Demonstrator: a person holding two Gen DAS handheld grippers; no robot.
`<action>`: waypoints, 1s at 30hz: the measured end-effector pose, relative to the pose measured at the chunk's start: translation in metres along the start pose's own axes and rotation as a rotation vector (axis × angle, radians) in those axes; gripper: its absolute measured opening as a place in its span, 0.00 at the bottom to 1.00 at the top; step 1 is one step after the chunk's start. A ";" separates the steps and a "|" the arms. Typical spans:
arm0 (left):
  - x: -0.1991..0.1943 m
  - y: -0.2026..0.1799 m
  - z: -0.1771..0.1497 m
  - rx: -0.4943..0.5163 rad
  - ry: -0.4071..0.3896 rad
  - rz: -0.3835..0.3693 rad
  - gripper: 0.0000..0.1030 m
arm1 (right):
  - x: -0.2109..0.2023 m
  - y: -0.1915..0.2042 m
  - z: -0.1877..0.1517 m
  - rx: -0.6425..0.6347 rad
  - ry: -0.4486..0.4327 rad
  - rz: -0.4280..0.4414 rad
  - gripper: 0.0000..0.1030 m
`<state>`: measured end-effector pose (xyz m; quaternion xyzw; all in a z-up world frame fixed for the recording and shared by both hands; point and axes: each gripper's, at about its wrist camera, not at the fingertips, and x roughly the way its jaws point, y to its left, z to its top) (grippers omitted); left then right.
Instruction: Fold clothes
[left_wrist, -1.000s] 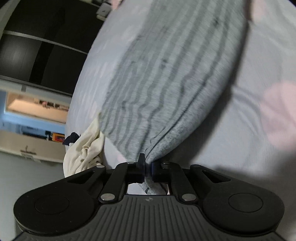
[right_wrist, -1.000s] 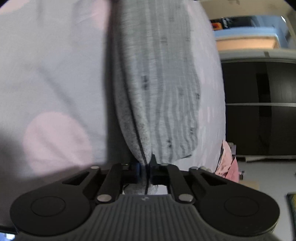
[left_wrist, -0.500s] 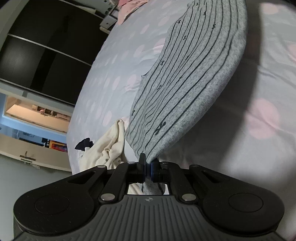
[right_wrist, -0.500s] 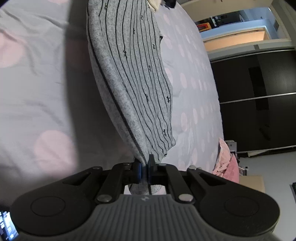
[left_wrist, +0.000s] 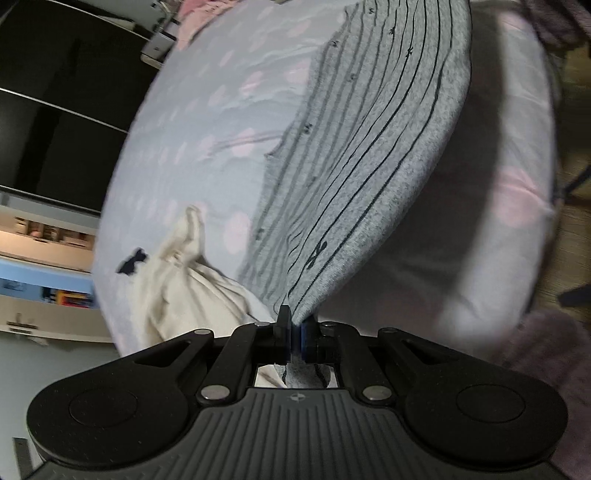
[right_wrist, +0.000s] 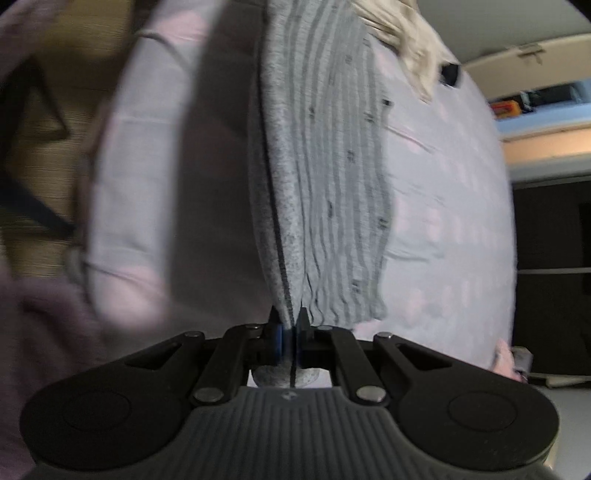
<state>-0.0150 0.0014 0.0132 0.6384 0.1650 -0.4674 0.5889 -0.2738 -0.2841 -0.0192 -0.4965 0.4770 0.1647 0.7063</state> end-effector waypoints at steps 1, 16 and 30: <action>0.003 -0.003 -0.001 0.001 0.005 -0.011 0.03 | 0.002 0.006 0.002 -0.006 -0.003 0.018 0.06; 0.037 -0.032 -0.014 -0.033 0.095 -0.185 0.21 | 0.023 0.058 0.007 -0.013 0.022 0.180 0.25; 0.015 0.049 0.014 -0.555 -0.152 -0.176 0.40 | 0.008 -0.058 -0.008 0.577 -0.162 0.124 0.46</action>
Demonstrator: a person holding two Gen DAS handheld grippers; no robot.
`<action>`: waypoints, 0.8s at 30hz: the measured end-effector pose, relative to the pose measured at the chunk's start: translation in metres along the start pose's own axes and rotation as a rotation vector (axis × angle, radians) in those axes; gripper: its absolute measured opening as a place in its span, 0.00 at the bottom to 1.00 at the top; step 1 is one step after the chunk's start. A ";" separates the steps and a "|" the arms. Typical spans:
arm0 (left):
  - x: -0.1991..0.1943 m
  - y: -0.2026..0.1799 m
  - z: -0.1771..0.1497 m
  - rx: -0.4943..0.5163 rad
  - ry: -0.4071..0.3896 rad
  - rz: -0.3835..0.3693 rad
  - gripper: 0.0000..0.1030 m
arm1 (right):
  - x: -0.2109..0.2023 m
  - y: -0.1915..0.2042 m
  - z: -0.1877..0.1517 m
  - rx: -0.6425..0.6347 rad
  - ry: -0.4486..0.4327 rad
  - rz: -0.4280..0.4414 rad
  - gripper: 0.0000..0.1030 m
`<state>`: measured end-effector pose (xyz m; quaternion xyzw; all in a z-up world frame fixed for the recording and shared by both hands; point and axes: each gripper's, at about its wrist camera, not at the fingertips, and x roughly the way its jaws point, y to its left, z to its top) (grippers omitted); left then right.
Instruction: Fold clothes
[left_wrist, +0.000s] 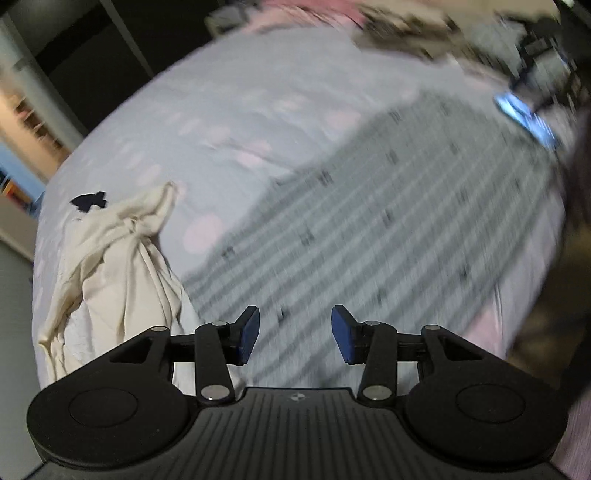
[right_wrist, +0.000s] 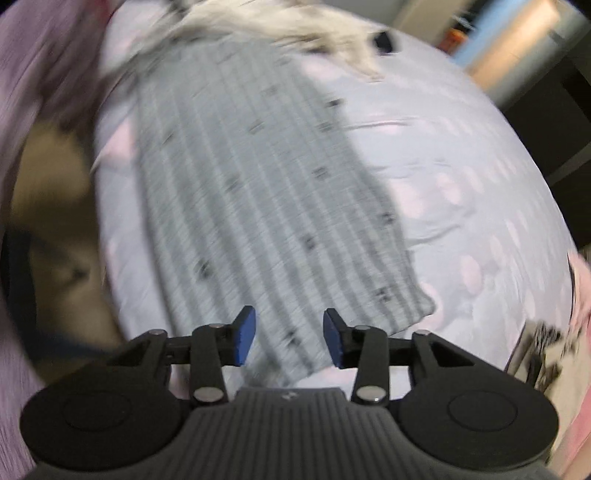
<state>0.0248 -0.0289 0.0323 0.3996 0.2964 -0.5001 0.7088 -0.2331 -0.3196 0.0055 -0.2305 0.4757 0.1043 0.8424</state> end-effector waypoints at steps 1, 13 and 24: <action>0.002 0.002 0.005 -0.032 -0.023 0.011 0.40 | -0.001 -0.010 0.004 0.051 -0.019 -0.004 0.49; 0.040 0.002 0.038 -0.318 -0.098 0.078 0.49 | 0.002 -0.082 0.004 0.600 -0.193 -0.054 0.81; 0.074 -0.001 0.036 -0.319 -0.008 0.081 0.54 | 0.056 -0.125 -0.024 0.948 -0.016 0.039 0.82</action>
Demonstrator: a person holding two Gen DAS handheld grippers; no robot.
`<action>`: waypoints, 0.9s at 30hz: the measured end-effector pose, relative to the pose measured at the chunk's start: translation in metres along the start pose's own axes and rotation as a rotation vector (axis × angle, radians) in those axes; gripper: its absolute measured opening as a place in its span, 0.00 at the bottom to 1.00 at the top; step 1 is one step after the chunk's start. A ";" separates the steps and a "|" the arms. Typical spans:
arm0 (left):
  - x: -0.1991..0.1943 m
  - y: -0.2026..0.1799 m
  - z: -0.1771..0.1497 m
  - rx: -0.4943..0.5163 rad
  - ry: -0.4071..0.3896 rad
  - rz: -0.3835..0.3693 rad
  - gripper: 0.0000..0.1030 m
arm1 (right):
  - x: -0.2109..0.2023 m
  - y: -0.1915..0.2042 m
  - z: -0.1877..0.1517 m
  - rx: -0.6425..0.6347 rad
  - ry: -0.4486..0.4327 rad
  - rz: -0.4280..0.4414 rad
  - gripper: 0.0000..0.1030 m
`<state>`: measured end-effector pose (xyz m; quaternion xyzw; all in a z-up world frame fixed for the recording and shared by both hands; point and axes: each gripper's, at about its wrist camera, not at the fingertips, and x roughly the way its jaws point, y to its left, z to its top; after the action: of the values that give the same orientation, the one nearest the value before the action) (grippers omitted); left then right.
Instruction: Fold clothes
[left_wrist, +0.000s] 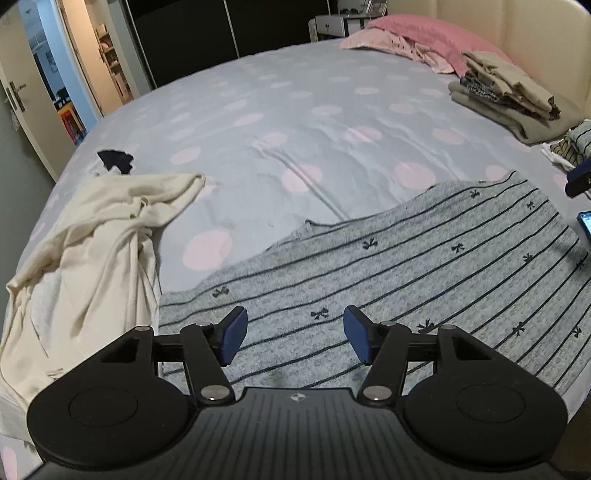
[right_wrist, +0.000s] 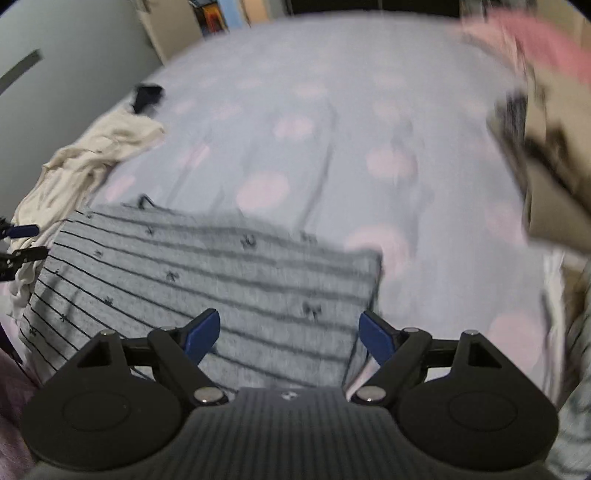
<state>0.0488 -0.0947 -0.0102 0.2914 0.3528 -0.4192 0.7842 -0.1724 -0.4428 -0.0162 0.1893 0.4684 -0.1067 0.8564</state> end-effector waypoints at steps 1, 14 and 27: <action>0.003 0.000 0.000 -0.002 0.006 0.001 0.54 | 0.006 -0.004 0.000 0.021 0.021 -0.008 0.82; 0.024 -0.011 0.009 0.019 0.061 -0.025 0.54 | 0.051 -0.053 -0.003 0.257 0.179 0.020 0.82; 0.028 -0.019 0.010 0.053 0.076 0.000 0.54 | 0.074 -0.046 -0.006 0.222 0.212 -0.022 0.42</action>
<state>0.0465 -0.1239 -0.0304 0.3277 0.3712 -0.4172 0.7621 -0.1537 -0.4818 -0.0916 0.2879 0.5435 -0.1464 0.7747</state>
